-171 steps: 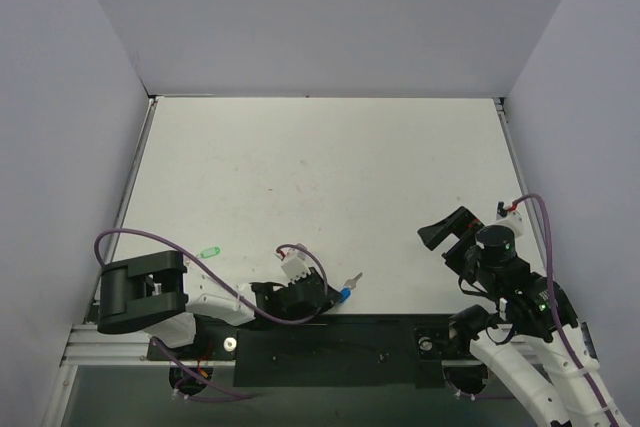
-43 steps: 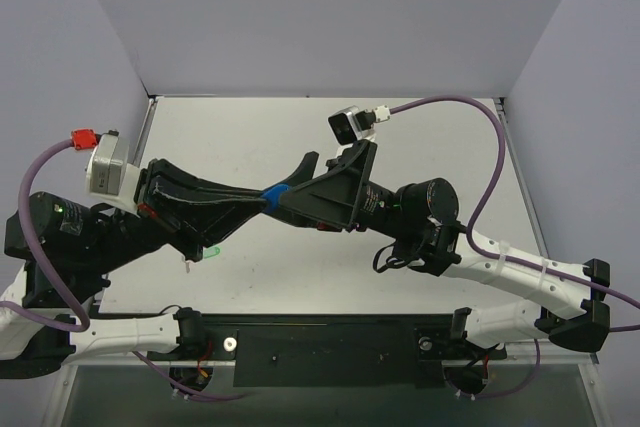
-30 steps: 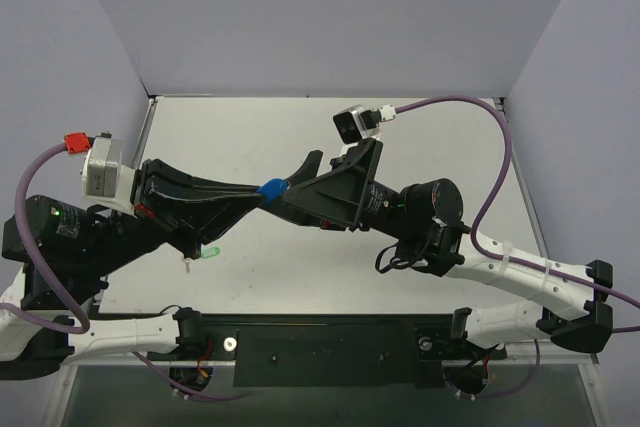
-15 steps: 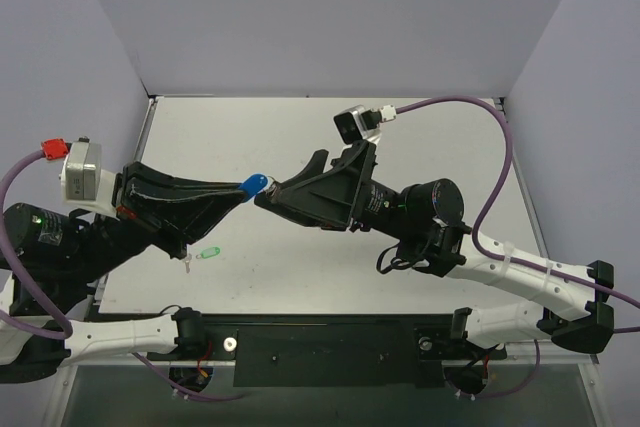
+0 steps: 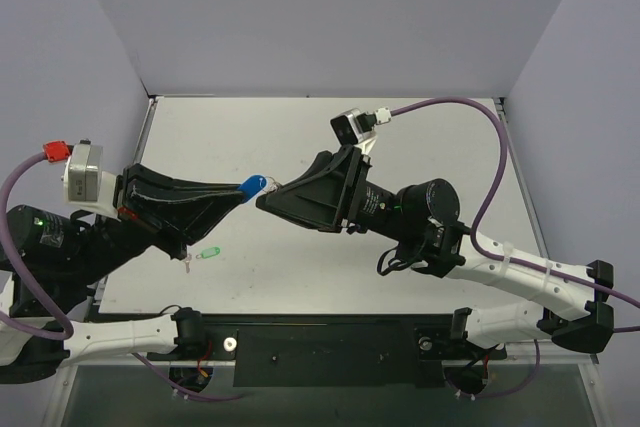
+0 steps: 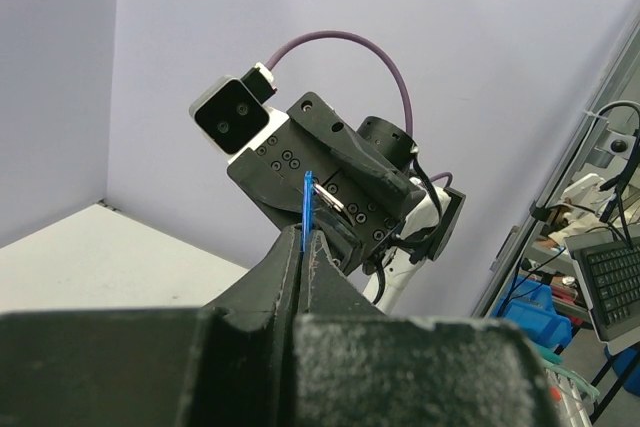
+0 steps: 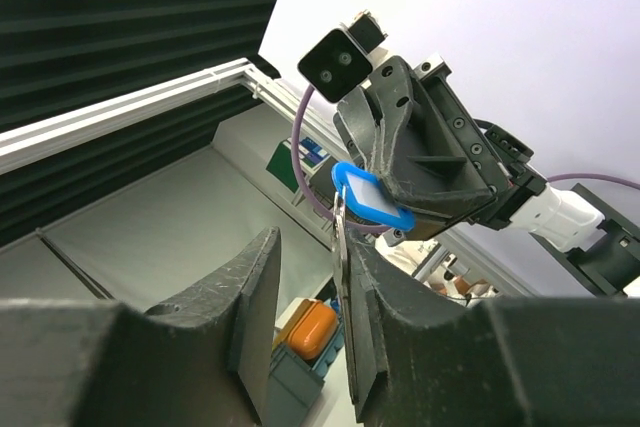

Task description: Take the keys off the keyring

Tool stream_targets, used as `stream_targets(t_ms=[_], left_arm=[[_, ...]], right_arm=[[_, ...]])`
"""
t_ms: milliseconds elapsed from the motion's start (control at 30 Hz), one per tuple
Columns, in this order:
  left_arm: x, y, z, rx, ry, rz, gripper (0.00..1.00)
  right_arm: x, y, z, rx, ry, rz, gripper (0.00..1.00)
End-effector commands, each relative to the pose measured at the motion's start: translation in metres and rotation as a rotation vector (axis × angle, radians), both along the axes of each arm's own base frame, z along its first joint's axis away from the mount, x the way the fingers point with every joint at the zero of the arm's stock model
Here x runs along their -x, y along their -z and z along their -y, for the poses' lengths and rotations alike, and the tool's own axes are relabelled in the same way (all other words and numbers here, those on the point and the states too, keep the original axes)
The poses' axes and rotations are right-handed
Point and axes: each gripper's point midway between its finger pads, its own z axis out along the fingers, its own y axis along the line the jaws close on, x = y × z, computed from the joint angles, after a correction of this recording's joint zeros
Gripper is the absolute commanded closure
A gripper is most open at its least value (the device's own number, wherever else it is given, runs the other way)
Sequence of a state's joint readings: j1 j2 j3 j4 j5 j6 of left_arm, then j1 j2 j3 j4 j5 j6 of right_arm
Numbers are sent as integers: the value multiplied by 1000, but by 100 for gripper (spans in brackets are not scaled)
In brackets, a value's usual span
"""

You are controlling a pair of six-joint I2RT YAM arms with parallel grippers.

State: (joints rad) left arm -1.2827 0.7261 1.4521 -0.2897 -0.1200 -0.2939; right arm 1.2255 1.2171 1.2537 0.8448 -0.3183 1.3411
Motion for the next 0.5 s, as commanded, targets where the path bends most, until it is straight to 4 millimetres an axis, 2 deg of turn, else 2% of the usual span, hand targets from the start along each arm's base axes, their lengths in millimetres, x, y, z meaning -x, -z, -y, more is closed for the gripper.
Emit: stream_targets(t_ms=[0,467], left_arm=[[0,-5,-8,24,-12,7,100],[1,-5,-11,25,-10,4,100]], right_arm=[[8,-23,21,-89,13,37,74],[-3,-15,19,-50,73,12,75]])
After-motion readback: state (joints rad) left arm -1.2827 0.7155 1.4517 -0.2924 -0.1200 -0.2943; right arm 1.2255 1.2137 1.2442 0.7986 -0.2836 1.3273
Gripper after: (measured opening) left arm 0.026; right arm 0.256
